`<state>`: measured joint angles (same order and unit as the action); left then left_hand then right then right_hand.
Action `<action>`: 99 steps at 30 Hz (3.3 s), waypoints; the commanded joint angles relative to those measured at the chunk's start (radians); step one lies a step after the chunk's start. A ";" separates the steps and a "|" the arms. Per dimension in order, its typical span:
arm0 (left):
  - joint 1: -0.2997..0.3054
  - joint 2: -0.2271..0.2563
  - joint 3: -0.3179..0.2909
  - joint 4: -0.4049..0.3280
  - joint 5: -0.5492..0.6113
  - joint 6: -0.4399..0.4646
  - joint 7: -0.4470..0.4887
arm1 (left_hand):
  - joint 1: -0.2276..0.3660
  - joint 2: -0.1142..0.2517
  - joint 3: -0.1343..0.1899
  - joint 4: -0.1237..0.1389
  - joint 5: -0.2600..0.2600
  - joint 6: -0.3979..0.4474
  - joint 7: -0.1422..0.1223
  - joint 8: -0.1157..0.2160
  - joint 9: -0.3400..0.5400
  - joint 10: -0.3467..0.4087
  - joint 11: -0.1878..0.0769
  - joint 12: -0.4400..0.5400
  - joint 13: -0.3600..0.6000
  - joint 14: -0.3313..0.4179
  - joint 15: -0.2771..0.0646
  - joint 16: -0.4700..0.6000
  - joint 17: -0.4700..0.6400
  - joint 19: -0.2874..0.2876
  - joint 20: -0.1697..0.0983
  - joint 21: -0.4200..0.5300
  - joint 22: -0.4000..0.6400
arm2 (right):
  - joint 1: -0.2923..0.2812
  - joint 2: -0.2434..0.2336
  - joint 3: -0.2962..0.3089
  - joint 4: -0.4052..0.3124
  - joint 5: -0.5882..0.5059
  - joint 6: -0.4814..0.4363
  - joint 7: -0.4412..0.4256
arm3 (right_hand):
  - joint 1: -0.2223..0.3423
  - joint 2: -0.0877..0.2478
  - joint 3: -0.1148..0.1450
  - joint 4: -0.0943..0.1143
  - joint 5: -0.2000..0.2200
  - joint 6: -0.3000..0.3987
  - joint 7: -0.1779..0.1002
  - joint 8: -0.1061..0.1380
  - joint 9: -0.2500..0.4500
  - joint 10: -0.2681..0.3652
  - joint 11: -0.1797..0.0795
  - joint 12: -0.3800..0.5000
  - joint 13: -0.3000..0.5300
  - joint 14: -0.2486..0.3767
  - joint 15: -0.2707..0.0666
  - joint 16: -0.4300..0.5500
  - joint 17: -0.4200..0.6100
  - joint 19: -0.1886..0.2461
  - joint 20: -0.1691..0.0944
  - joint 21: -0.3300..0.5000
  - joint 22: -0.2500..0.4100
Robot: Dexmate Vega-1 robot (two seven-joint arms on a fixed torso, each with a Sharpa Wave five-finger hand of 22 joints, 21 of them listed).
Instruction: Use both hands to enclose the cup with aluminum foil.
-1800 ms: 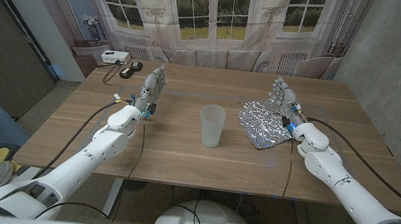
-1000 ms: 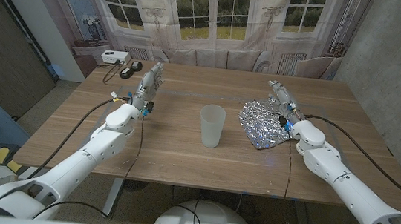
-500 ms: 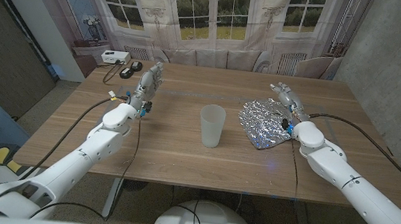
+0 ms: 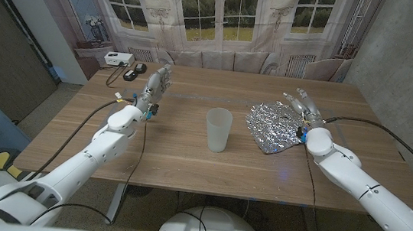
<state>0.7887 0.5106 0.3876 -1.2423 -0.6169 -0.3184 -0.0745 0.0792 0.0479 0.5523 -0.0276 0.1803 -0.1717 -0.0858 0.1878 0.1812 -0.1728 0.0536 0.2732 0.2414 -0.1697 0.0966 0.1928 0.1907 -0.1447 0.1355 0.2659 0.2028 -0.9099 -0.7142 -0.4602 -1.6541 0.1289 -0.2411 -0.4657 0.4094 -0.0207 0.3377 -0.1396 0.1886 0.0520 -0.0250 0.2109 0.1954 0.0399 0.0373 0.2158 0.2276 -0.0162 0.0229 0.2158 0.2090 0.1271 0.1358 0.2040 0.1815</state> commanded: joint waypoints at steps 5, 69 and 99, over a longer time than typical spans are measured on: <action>-0.041 -0.028 0.019 0.057 0.000 -0.005 -0.030 | -0.013 0.001 -0.005 0.003 0.002 -0.019 0.005 0.006 0.002 -0.047 0.005 -0.002 -0.001 -0.013 -0.006 0.002 0.001 0.007 0.007 0.002 0.005 | -0.020 -0.046 -0.038 -0.118 -0.143 -0.325 -0.084 | -0.002 -0.004 -0.006 -0.002 0.005 0.013 -0.001 0.003 0.001 0.012 0.004 0.009 0.000 0.010 0.004 0.005 0.002 0.017 -0.002 0.010 0.001; -0.018 -0.008 0.024 -0.021 0.017 0.019 0.000 | -0.029 0.011 -0.014 0.015 0.007 -0.014 0.014 0.003 0.000 -0.054 0.005 -0.015 -0.011 -0.025 -0.012 -0.002 -0.002 0.003 -0.008 -0.002 0.004 | 0.170 -0.070 -0.363 -0.102 -0.296 -0.872 0.084 | 0.023 -0.031 -0.032 -0.009 0.049 0.003 -0.012 0.000 0.003 0.023 -0.015 0.008 -0.006 0.086 -0.036 0.024 -0.003 0.099 -0.015 0.025 0.001; -0.012 0.000 0.023 -0.037 0.021 0.029 0.008 | -0.033 0.015 -0.017 0.020 0.008 -0.013 0.017 0.002 0.000 -0.059 0.005 -0.022 -0.015 -0.034 -0.014 -0.003 -0.003 0.000 -0.012 -0.005 0.004 | 0.196 -0.038 -0.434 -0.042 -0.381 -0.900 0.040 | 0.451 0.034 -0.017 -0.031 0.163 0.367 -0.021 0.041 0.001 0.404 -0.047 0.147 0.040 0.603 -0.201 0.431 0.272 0.525 -0.109 0.175 0.026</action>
<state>0.7761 0.5061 0.4097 -1.2713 -0.5997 -0.2961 -0.0693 0.0556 0.0637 0.5372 -0.0124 0.1803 -0.1716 -0.0785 0.1878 0.1817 -0.1727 0.0536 0.2548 0.2240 -0.1749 0.0913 0.1928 0.1862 -0.1452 0.1283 0.2621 0.2025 -0.7070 -0.7732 -0.8862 -1.7206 -0.2211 -1.1336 -0.3819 0.7934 0.0022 0.3218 -0.1784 0.3448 0.3640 -0.0470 0.2469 0.1957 0.3843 0.0010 0.3376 0.2582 0.5265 -0.0464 0.5723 0.4204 0.6094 0.0380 0.3528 0.1978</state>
